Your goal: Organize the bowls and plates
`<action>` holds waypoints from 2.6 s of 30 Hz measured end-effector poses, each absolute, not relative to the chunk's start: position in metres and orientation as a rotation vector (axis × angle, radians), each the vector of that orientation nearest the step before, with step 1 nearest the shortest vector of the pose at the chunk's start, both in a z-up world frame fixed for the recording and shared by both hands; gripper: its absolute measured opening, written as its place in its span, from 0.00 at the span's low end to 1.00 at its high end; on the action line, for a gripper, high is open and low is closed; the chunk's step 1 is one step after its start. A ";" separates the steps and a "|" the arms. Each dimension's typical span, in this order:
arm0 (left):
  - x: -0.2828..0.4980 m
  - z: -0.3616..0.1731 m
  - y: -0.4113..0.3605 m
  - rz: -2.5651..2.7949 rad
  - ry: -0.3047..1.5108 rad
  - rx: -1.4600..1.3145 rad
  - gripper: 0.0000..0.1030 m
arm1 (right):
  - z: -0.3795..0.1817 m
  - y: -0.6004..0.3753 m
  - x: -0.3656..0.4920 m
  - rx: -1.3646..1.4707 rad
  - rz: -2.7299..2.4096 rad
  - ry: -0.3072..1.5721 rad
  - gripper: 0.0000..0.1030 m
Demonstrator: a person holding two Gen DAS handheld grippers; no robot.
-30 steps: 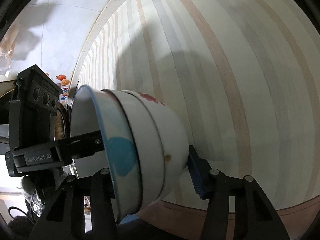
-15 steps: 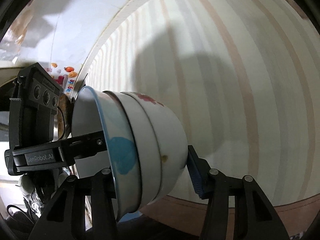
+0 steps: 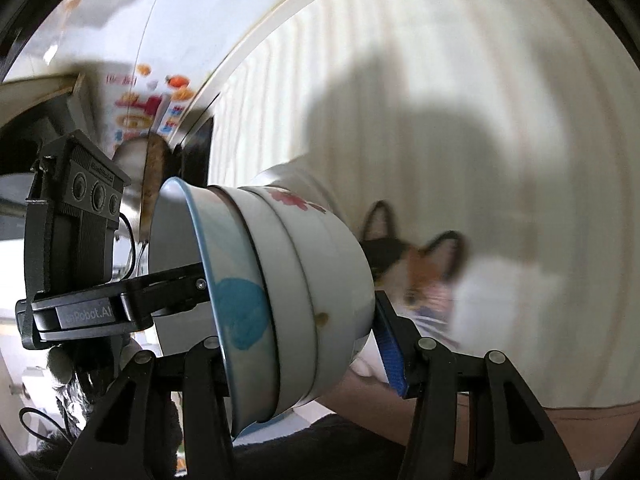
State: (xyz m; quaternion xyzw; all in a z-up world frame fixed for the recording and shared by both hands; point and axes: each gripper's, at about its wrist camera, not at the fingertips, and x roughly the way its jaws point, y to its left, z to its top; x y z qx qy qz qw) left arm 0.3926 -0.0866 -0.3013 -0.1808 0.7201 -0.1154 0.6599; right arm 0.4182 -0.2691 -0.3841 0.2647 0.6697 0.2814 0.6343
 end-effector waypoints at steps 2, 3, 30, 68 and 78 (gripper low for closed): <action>0.392 -0.303 -0.077 -0.240 1.622 -0.426 0.53 | -0.384 -0.250 0.420 0.591 0.668 1.540 0.53; 0.391 -0.304 -0.070 -0.229 1.620 -0.438 0.53 | -0.384 -0.240 0.421 0.582 0.679 1.545 0.53; 0.402 -0.337 0.003 -0.148 1.613 -0.512 0.53 | -0.423 -0.131 0.450 0.500 0.700 1.614 0.52; 0.304 -0.195 0.014 -0.010 1.191 -0.072 0.86 | -0.253 -0.144 0.366 0.130 0.272 1.259 0.92; 0.235 -0.126 0.025 -0.065 1.010 -0.028 0.86 | -0.170 -0.145 0.284 0.126 0.144 1.075 0.96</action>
